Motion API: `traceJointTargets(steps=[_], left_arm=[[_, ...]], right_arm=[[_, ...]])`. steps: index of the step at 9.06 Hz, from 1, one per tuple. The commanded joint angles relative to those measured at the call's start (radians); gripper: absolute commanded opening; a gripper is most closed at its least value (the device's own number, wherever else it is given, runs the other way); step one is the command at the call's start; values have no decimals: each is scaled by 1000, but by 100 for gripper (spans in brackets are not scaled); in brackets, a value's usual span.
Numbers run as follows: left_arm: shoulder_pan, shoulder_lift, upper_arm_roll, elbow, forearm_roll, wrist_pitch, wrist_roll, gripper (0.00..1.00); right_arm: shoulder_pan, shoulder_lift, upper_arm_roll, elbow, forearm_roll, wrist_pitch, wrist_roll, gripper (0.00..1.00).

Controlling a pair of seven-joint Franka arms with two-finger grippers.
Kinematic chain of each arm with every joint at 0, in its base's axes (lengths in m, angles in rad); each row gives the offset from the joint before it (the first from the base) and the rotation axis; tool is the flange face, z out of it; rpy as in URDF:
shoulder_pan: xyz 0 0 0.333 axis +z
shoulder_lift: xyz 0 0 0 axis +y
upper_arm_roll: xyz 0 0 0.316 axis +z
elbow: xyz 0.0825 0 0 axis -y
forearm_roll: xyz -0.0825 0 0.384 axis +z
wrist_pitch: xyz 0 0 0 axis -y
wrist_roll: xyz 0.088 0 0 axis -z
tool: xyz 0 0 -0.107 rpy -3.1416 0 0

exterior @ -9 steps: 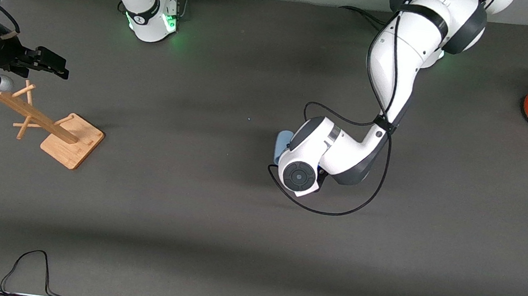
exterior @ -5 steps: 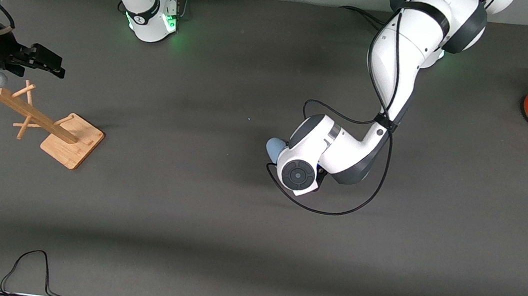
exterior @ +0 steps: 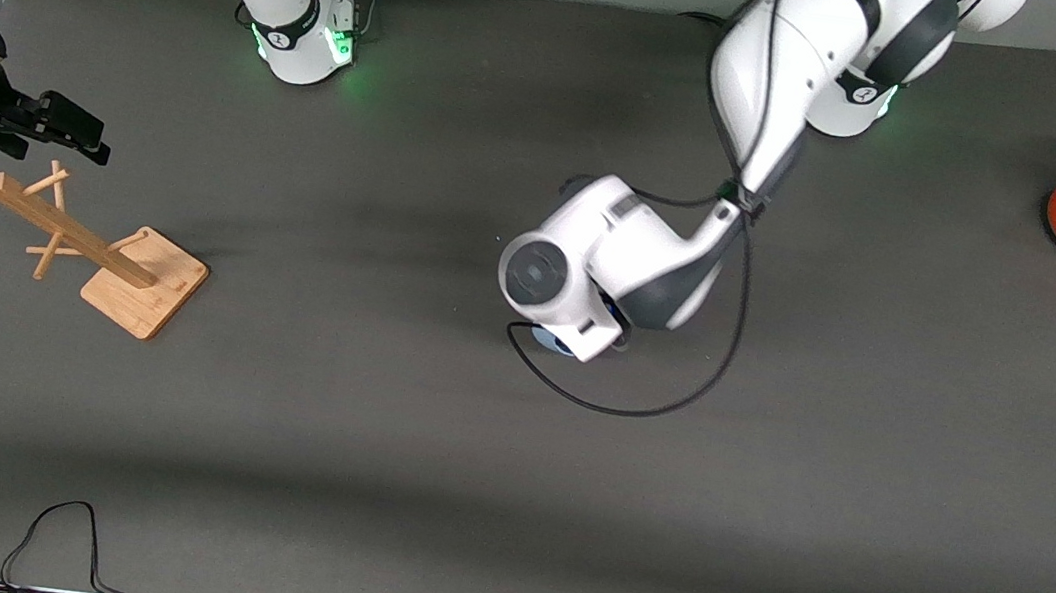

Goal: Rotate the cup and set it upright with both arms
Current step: 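Rotate the blue cup upright with the left gripper and set it down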

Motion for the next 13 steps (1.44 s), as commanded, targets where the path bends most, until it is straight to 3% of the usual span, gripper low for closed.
traceJointTargets(steps=[1, 3, 4, 5, 8, 13], left_arm=[[-69, -6, 21, -1, 53, -11, -97, 0], [-115, 3, 22, -9, 55, -11, -106, 0], [-123, 6, 22, -13, 58, -11, -106, 45], [-126, 9, 21, -22, 80, -6, -103, 99], [-125, -4, 19, -18, 91, -26, -59, 100], [-60, -67, 4, 7, -57, -143, 353, 100]], right_arm=[[8, 22, 12, 20, -13, 38, -18, 100], [8, 20, 9, 22, -16, 50, -22, 100], [8, 20, 8, 23, -13, 46, -24, 100], [8, 20, 8, 23, -13, 39, -18, 100], [6, 23, 8, 35, -11, 21, -13, 100], [5, 32, 9, 49, -11, 24, -13, 100]])
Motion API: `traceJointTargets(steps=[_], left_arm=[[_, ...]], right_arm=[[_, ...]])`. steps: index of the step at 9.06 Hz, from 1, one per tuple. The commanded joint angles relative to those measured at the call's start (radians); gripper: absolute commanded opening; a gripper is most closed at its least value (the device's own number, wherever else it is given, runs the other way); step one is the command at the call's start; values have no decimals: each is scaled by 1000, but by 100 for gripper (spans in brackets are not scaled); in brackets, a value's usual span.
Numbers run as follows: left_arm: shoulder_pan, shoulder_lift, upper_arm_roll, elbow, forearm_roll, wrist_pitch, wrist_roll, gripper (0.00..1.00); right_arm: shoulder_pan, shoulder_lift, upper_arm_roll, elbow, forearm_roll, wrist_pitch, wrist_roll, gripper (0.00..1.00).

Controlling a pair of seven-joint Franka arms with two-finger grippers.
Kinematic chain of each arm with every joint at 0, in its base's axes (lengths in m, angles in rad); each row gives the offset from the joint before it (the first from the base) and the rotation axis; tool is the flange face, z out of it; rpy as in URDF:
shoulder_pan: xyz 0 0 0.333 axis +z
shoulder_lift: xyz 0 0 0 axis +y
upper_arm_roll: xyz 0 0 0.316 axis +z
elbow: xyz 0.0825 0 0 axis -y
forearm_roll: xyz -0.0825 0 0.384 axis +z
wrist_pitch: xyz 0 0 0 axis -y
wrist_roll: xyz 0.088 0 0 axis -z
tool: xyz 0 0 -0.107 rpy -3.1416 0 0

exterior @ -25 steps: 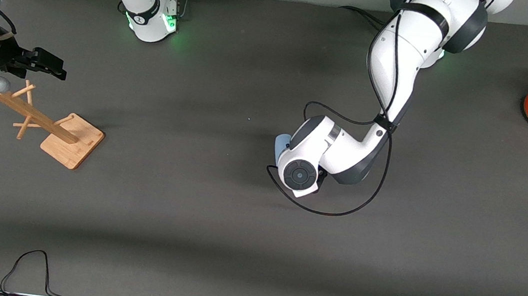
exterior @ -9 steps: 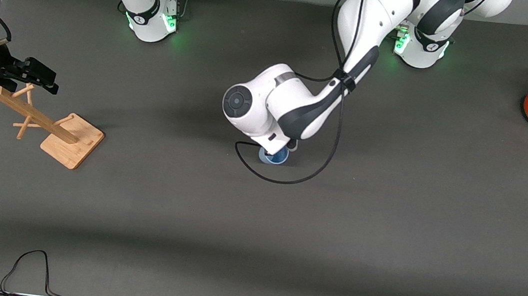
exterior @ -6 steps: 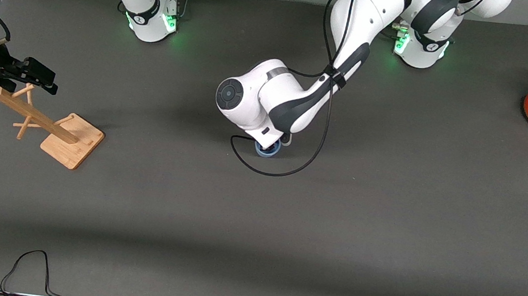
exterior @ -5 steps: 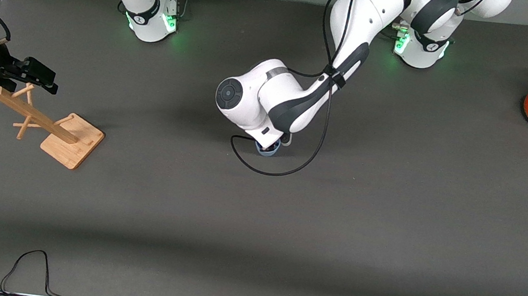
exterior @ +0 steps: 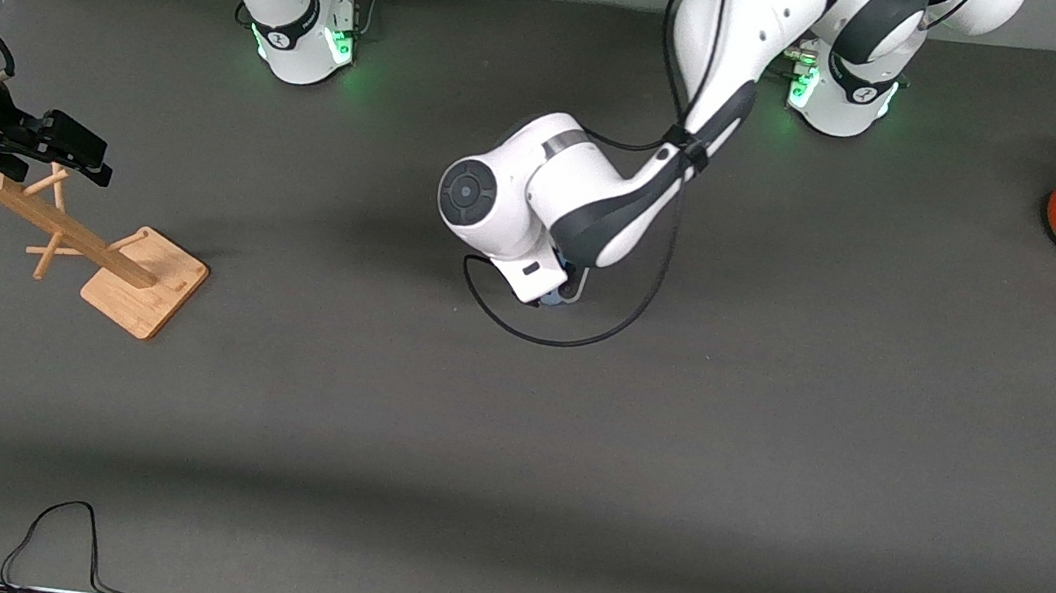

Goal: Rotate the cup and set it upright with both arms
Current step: 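Open the left gripper and lift it away from the upright cup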

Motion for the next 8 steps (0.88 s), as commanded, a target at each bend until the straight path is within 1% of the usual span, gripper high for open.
traceJointTargets(steps=[1, 2, 3, 4, 5, 6, 7, 8], left_arm=[[37, -30, -2, -4, -30, -76, 138, 100], [81, -32, -2, -2, -32, -116, 254, 100], [112, -64, 16, -4, -18, -139, 422, 100], [158, -89, 30, -5, 20, -163, 651, 100], [249, -154, 36, -22, 31, -185, 860, 100], [335, -241, 34, -89, 31, -187, 1050, 100], [417, -339, 34, -190, 31, -173, 1226, 100], [492, -422, 34, -267, 31, -164, 1399, 100]], right_arm=[[0, 12, -2, 27, -11, -12, -17, 100], [0, 11, -5, 28, -13, -12, -27, 100], [-3, 12, -7, 33, -13, -12, -28, 100], [-5, 15, -7, 37, -13, -12, -23, 100], [-5, 17, -7, 40, -13, -12, -15, 100], [-2, 17, -7, 40, -11, -12, -14, 100], [-2, 17, -5, 42, -11, -12, -14, 100], [-2, 17, -5, 40, -11, -12, -12, 100]])
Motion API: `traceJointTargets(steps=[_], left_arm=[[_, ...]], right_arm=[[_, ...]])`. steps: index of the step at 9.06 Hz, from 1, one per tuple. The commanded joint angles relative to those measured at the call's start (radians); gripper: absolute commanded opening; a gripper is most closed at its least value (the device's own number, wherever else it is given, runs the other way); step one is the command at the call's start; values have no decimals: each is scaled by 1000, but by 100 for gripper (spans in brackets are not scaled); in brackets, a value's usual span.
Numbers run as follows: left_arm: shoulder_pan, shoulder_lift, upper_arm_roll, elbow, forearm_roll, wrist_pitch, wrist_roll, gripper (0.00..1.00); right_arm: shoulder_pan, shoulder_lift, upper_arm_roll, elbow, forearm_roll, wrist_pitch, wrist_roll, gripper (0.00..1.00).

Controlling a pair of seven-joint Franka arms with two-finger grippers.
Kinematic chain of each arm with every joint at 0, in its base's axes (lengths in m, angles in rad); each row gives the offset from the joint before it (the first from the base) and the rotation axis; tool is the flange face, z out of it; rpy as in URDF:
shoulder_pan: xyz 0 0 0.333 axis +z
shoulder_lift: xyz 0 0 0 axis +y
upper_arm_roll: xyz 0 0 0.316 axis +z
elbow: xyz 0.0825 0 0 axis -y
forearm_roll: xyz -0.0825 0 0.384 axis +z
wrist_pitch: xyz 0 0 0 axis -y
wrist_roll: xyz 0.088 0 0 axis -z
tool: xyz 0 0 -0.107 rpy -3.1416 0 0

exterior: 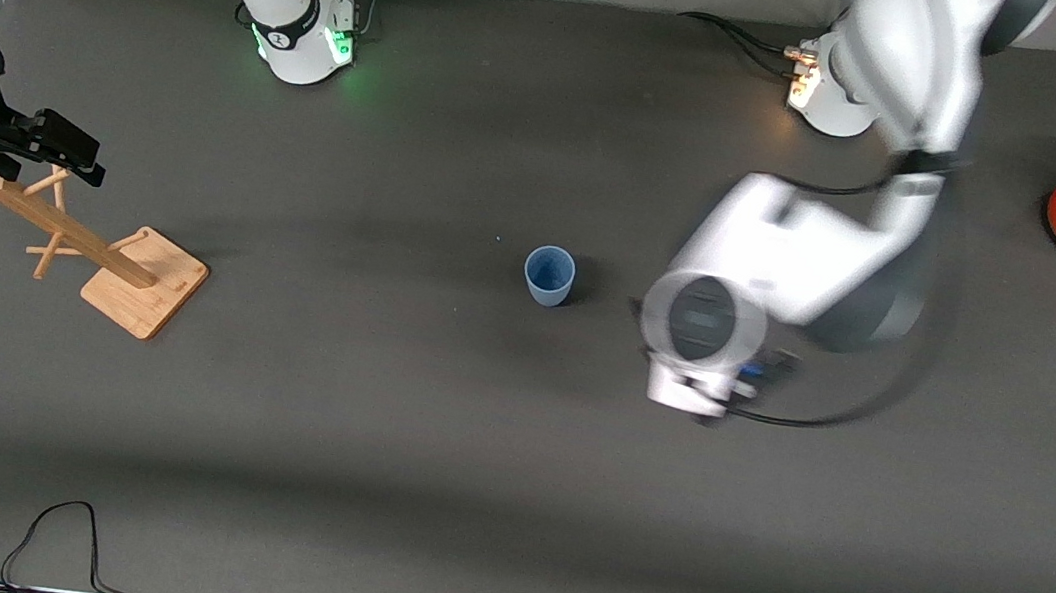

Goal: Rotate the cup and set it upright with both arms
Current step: 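Open the left gripper and lift it away from the upright cup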

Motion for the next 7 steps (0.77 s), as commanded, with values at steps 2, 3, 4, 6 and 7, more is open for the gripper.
traceJointTargets(steps=[2, 3, 4, 6, 7], left_arm=[[229, -335, -11, -370, 3, 136, 516, 100], [314, -438, -12, -463, -8, 194, 644, 100], [384, -501, -12, -511, -23, 210, 784, 100], [423, -578, -11, -530, -25, 211, 863, 100], [421, -614, -11, -549, -22, 224, 864, 100]], right_arm=[[1, 14, 1, 30, -11, -9, -10, 100], [1, 14, 1, 30, -11, -9, -10, 100], [-1, 13, 0, 30, -11, -9, -10, 100], [-1, 11, -2, 30, -13, -11, -10, 100], [-4, 11, -2, 30, -13, -11, -10, 100]])
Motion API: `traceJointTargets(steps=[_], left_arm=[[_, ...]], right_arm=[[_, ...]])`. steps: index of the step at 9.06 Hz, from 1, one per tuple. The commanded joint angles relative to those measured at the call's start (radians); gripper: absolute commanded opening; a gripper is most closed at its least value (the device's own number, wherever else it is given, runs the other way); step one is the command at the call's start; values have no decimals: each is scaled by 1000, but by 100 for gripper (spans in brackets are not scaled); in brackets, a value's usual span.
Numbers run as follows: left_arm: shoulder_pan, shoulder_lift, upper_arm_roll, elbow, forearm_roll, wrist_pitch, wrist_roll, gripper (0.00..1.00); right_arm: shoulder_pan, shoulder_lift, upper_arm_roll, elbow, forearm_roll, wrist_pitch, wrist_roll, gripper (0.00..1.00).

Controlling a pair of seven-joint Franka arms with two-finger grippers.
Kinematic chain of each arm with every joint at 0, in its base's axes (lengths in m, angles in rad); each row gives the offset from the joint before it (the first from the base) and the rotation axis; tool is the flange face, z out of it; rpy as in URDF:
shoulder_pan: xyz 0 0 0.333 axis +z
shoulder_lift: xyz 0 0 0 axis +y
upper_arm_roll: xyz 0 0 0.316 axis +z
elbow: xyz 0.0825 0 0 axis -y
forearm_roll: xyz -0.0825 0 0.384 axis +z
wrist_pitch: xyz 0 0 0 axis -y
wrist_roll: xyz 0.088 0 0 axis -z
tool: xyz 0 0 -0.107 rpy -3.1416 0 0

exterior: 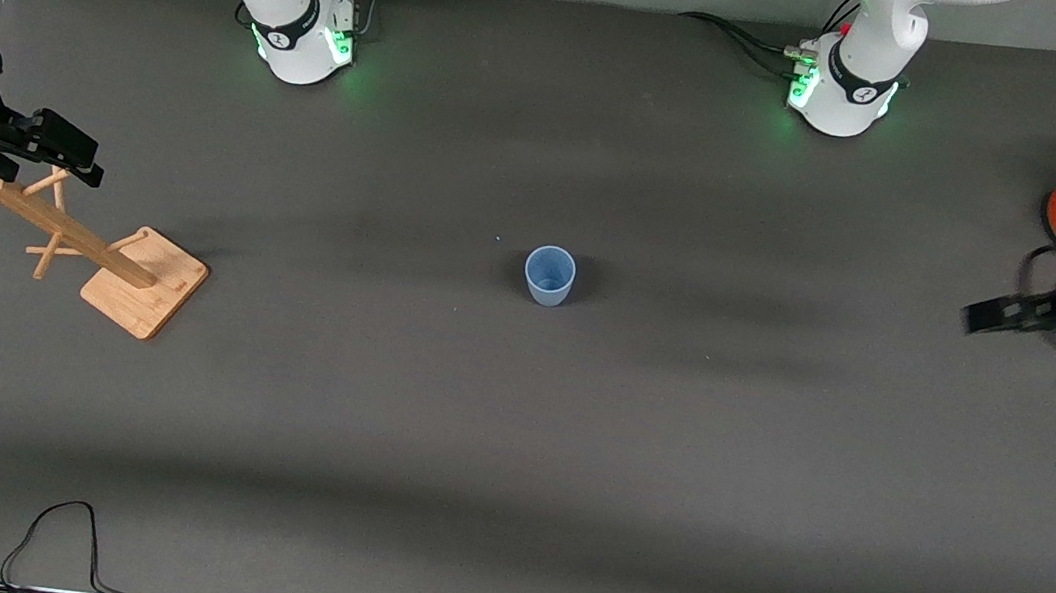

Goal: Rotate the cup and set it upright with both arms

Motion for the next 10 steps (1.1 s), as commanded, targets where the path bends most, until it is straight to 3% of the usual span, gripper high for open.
traceJointTargets(steps=[1, 2, 4, 10], left_arm=[[-7, -133, -13, -148, -4, 96, 17, 100], [-12, -164, -13, -199, -2, 133, 20, 100], [-15, -147, -15, -197, 5, 144, 81, 100], [-9, -69, -13, -67, -5, 90, 196, 100]], right_arm=[[-4, 9, -3, 22, -13, -11, -15, 100], [-4, 7, -3, 21, -20, -11, -19, 100], [-5, 5, -6, 22, -16, -11, -26, 100], [-4, 7, -26, 28, -13, -21, -26, 100]])
